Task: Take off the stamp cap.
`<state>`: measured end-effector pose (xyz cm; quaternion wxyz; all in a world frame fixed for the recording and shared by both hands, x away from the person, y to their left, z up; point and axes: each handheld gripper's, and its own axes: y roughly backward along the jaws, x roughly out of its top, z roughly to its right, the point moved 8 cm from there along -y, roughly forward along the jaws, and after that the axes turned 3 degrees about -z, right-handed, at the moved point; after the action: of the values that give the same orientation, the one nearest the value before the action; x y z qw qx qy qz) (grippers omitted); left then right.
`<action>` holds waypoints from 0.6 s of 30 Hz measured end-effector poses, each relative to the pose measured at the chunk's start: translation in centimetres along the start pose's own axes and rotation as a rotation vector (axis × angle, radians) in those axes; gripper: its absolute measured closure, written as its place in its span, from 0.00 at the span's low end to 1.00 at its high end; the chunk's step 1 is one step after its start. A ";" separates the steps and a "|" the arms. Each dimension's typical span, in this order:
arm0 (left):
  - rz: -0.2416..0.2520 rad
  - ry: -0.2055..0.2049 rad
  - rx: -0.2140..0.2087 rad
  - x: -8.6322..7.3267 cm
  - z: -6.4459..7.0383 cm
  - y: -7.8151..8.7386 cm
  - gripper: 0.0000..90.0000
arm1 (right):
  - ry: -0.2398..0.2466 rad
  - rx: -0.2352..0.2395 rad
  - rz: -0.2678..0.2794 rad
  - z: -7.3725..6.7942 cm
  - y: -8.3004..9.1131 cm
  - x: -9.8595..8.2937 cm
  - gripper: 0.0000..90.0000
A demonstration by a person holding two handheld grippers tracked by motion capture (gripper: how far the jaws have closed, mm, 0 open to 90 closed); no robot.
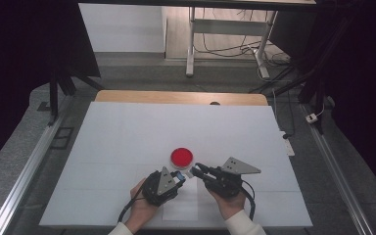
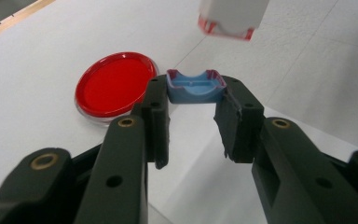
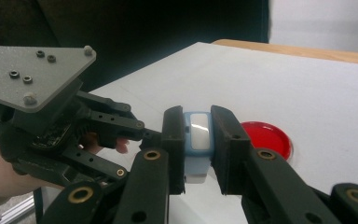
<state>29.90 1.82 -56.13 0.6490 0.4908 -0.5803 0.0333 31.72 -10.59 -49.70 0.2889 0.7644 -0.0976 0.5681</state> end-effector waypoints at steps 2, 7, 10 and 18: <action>-0.001 0.005 -0.001 -0.1 -0.1 0.1 0.72 | -0.001 -0.004 0.004 0.1 0.1 0.1 0.84; 0.001 0.013 -0.011 -0.2 -0.6 0.5 0.72 | 0.000 -0.012 0.009 0.5 0.3 0.1 0.84; 0.006 0.023 -0.019 -0.4 -0.9 1.0 0.72 | 0.000 -0.016 0.008 0.6 0.4 0.1 0.84; 0.018 0.061 -0.033 -1.3 -2.1 2.8 0.72 | 0.004 -0.023 0.006 0.9 0.6 0.1 0.84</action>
<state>29.29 5.38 -55.11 0.6742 0.4736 -0.5650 0.0443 32.20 -11.56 -49.56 0.2961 0.7596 -0.1061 0.5693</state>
